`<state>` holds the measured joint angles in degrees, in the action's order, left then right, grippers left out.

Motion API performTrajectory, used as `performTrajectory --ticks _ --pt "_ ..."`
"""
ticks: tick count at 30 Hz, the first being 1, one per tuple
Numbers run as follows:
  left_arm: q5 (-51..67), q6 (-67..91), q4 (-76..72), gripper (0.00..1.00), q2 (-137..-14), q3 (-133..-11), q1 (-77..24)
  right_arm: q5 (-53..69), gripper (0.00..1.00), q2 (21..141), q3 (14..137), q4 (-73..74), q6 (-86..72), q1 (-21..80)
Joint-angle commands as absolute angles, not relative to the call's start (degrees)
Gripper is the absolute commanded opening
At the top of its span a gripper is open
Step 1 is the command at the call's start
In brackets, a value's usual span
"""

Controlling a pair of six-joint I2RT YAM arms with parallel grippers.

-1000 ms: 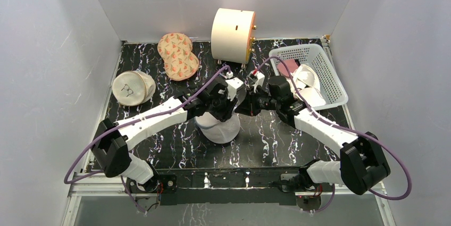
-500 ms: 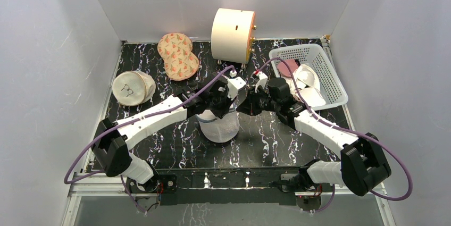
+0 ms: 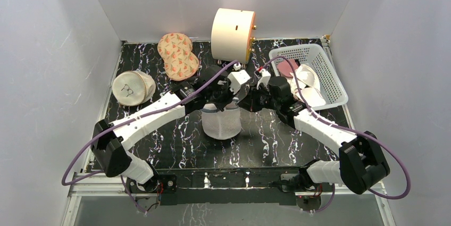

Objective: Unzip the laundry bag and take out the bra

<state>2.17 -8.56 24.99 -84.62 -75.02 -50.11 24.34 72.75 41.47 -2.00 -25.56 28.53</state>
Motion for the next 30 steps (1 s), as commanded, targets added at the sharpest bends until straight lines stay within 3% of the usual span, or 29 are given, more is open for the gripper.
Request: performTrajectory --ticks 1,15,19,24,30 --pt "1.55 -13.09 23.9 0.0 -84.53 -78.56 -50.02 26.37 0.0 72.59 43.05 -4.57 -24.84 28.21" --pt "8.56 -8.76 25.66 0.01 -79.95 -67.34 -50.14 26.81 0.0 70.96 40.33 -5.32 -24.51 28.21" --pt "6.76 -5.8 25.96 0.16 -79.46 -67.24 -50.15 28.76 0.0 70.6 40.92 -4.85 -23.0 28.21" --pt "5.59 -3.46 26.63 0.46 -80.85 -70.03 -50.1 32.53 0.0 69.34 40.89 -5.27 -22.56 28.21" --pt "6.91 -0.35 25.58 0.61 -82.19 -71.54 -50.53 33.93 0.0 68.37 40.28 -5.1 -22.72 28.2"
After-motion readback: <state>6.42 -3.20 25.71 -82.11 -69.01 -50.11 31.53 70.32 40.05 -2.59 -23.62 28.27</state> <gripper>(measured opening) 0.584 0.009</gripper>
